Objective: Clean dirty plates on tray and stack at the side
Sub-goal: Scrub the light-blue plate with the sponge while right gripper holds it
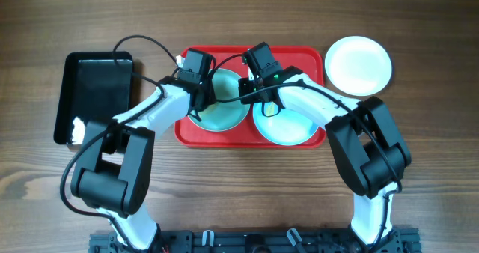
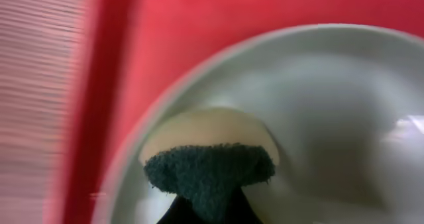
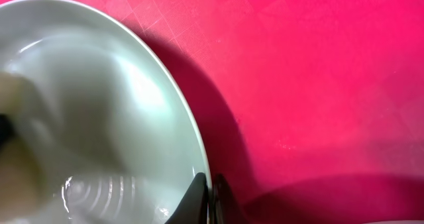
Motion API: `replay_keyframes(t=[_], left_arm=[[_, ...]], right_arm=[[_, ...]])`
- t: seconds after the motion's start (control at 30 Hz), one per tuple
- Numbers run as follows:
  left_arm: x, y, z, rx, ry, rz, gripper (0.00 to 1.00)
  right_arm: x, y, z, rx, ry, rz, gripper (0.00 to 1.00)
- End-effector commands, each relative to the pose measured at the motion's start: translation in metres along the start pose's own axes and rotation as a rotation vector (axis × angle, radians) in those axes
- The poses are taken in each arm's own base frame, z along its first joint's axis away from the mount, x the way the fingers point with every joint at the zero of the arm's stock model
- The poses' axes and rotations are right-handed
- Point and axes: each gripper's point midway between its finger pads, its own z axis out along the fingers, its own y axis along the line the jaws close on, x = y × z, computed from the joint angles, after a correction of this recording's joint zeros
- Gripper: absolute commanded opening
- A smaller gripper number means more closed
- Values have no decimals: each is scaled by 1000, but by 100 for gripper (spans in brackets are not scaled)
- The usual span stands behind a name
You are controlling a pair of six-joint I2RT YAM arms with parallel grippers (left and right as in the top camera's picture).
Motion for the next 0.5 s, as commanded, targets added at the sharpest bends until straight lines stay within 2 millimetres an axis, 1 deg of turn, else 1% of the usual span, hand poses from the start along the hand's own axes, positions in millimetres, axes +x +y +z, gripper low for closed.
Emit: replay_keyframes(t=[0.0, 0.07, 0.1, 0.17, 0.27, 0.33, 0.37, 0.4, 0.47], left_arm=[[0, 50, 3, -271, -39, 96, 4], [-5, 55, -1, -300, -64, 94, 4], [-8, 54, -4, -296, -73, 91, 4], [-19, 48, -15, -266, -103, 75, 4], [-41, 31, -46, -167, -169, 43, 4], [-51, 13, -72, -40, -210, 20, 4], [-52, 6, -78, 10, -212, 17, 4], [-52, -10, -85, 106, -202, 20, 4], [-43, -35, -89, 249, -150, 35, 4]], right_arm=[[-12, -1, -12, 23, -40, -7, 4], [-12, -1, -12, 23, -40, -7, 4], [-12, -1, -12, 23, -40, -7, 4], [-12, -1, -12, 23, -40, -7, 5], [-12, -1, -12, 23, -39, -7, 4], [-12, -1, -12, 23, -40, -6, 4], [-12, -1, -12, 23, -40, -6, 4], [-12, -1, -12, 23, -40, -5, 4], [-12, -1, -12, 22, -40, -5, 4]])
